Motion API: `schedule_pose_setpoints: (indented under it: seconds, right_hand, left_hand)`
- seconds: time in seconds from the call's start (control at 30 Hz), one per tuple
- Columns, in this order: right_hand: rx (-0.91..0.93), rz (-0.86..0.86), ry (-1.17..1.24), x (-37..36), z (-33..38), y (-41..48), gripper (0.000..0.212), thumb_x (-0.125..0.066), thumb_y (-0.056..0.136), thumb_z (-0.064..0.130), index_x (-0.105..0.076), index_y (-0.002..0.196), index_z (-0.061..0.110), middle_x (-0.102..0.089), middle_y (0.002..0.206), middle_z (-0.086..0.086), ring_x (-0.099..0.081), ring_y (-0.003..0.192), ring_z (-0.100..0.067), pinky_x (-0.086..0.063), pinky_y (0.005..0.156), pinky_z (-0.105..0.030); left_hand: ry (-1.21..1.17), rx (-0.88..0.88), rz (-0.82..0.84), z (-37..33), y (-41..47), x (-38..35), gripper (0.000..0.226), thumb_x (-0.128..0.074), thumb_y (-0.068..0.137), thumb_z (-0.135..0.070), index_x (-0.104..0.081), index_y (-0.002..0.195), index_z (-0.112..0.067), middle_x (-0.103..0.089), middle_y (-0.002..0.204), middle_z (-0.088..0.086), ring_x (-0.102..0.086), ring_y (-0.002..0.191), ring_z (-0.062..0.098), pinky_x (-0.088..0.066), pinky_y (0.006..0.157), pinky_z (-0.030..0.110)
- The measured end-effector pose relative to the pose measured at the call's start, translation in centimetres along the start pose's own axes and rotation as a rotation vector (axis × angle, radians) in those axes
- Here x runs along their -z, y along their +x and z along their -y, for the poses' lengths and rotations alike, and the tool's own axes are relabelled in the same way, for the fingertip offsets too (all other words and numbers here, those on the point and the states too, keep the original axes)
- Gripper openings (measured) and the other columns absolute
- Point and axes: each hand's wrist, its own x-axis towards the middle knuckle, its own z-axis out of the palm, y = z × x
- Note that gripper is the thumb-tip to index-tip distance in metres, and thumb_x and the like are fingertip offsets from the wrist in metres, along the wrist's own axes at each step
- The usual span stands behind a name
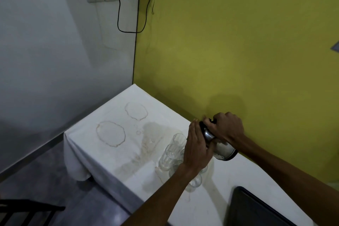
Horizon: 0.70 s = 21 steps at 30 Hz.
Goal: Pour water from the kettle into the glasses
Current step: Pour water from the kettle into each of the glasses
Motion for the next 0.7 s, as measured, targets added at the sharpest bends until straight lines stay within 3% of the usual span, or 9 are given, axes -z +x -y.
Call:
schedule_pose_setpoints:
  seconds: [0.17,0.3,0.43,0.6,0.7]
  right_hand:
    - [-0.001,-0.004,0.008,0.2,-0.1,-0.2,0.064,-0.069,0.086,0.048,-0.052,0.047,0.0,-0.036,0.041,-0.012,-0.038,0.041,-0.03,-0.029,0.047,-0.027]
    - [0.008,-0.043,-0.007,0.2,-0.4,-0.3,0.063,-0.068,0.086,0.047,-0.053,0.048,-0.002,-0.051,0.043,-0.021,-0.039,0.039,-0.032,-0.026,0.047,-0.027]
    - [-0.016,-0.042,-0.005,0.0,-0.6,-0.4,0.065,-0.063,0.087,0.051,-0.053,0.051,-0.002,-0.054,0.047,-0.021,-0.036,0.043,-0.029,-0.028,0.048,-0.028]
    - [-0.113,-0.056,0.104,-0.1,-1.4,-1.4,0.064,-0.064,0.087,0.048,-0.041,0.05,0.001,-0.042,0.043,-0.018,-0.035,0.043,-0.03,-0.022,0.046,-0.028]
    - [-0.201,-0.094,0.256,-0.6,-2.3,-2.7,0.065,-0.061,0.089,0.048,-0.038,0.047,0.004,-0.038,0.039,-0.012,-0.037,0.041,-0.029,-0.024,0.046,-0.026]
  left_hand:
    - [0.003,0.004,0.013,-0.1,0.0,0.0,0.089,-0.04,0.097,-0.067,-0.023,0.155,-0.001,-0.031,0.16,0.017,-0.027,0.151,0.03,-0.033,0.117,0.045]
    - [-0.004,0.001,0.02,-0.3,0.0,0.1,0.089,-0.04,0.097,-0.067,-0.023,0.155,-0.001,-0.031,0.16,0.017,-0.027,0.151,0.03,-0.034,0.117,0.046]
    - [-0.015,0.008,0.021,-0.3,-0.1,0.1,0.09,-0.039,0.096,-0.068,-0.024,0.154,-0.002,-0.032,0.159,0.017,-0.027,0.15,0.029,-0.036,0.116,0.046]
    - [0.043,-0.059,0.062,-0.7,0.0,0.7,0.093,-0.028,0.094,-0.071,-0.026,0.153,0.002,-0.031,0.16,0.019,-0.025,0.15,0.031,-0.031,0.12,0.044]
    - [0.126,-0.14,0.112,-0.9,0.4,1.0,0.085,-0.037,0.099,-0.061,-0.029,0.15,0.007,-0.033,0.157,0.024,-0.028,0.148,0.036,-0.028,0.121,0.044]
